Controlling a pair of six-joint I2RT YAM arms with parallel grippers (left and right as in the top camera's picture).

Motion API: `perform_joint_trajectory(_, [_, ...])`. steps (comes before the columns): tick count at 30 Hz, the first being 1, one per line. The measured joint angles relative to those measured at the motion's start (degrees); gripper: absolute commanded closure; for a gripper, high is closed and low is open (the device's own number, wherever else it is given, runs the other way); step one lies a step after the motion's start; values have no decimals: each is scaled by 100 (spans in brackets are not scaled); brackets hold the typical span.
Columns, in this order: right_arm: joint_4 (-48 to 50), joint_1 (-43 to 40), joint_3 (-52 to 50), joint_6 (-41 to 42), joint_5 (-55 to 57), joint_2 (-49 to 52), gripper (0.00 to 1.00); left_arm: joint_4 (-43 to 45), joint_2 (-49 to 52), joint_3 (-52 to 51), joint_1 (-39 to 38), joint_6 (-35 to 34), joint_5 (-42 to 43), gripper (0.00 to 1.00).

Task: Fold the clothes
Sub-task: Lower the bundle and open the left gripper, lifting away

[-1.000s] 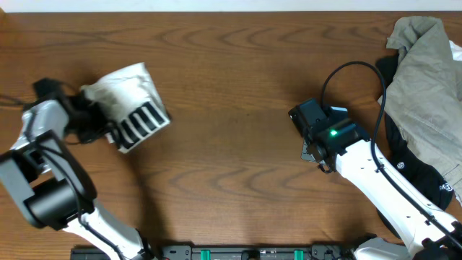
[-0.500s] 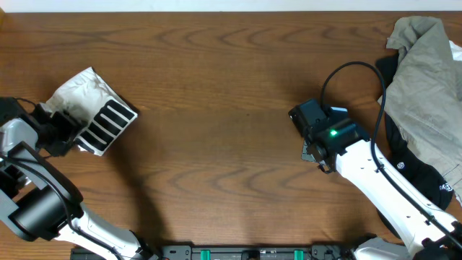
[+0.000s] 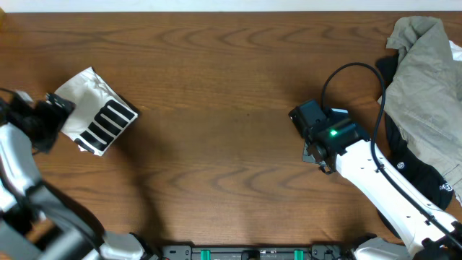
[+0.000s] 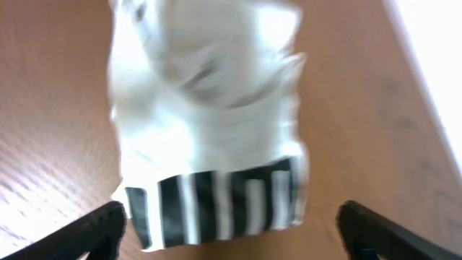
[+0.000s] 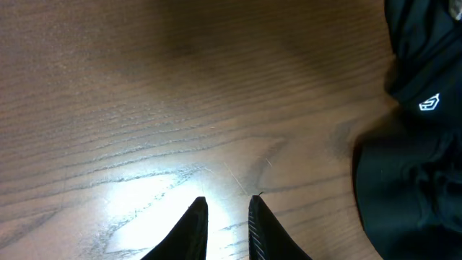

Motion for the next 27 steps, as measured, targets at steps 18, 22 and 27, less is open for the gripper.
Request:
perform_joint_trajectory(18, [-74,0,0,0,0,0,81,1943,1764,70,-271,-4,1731,94])
perform_joint_trajectory(22, [-76,0,0,0,-15,0,81,2212,2459,68,-271,11,1980,74])
perform_joint_trajectory(27, [-125,0,0,0,-83,0,81,2669,2924,68,-271,-24,2422,32])
